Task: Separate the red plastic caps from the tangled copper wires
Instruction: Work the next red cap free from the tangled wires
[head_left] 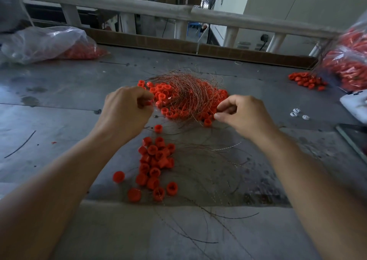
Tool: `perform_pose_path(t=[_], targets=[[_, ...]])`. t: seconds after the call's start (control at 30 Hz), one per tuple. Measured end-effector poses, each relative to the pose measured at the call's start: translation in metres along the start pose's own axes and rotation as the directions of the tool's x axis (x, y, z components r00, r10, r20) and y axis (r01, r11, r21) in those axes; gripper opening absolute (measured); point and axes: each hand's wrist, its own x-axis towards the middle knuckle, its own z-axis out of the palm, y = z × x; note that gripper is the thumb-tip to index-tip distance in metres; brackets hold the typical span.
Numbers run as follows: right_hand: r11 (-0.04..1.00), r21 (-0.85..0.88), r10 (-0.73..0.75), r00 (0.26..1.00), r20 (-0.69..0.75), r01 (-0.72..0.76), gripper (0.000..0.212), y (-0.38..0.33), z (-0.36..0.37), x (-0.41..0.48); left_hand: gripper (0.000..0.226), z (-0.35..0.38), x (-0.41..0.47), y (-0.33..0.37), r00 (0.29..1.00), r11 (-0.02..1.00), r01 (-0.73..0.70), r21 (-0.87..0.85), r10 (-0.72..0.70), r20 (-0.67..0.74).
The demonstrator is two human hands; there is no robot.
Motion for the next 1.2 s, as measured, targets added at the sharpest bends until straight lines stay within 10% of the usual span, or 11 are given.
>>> perform_pose_path(t=[0.3, 0.63, 1.2], targets=[[0.998, -0.037, -0.062, 0.979, -0.193, 0.056, 0.01, -0.003, 0.003, 0.002, 0.02, -0.007, -0.009, 0.012, 0.995, 0.981, -0.066, -0.185, 0.078, 0.063], [0.934, 0.048, -0.271, 0.79, -0.551, 0.354, 0.017, -0.019, -0.015, -0.009, 0.022, -0.003, -0.025, 0.03, 0.908, 0.896, -0.341, -0.283, 0.392, 0.148], [0.74, 0.092, -0.606, 0.72, -0.339, 0.666, 0.012, -0.043, 0.002, -0.027, 0.026, 0.006, -0.033, 0.037, 0.825, 0.808, -0.406, -0.426, 0.525, 0.209]])
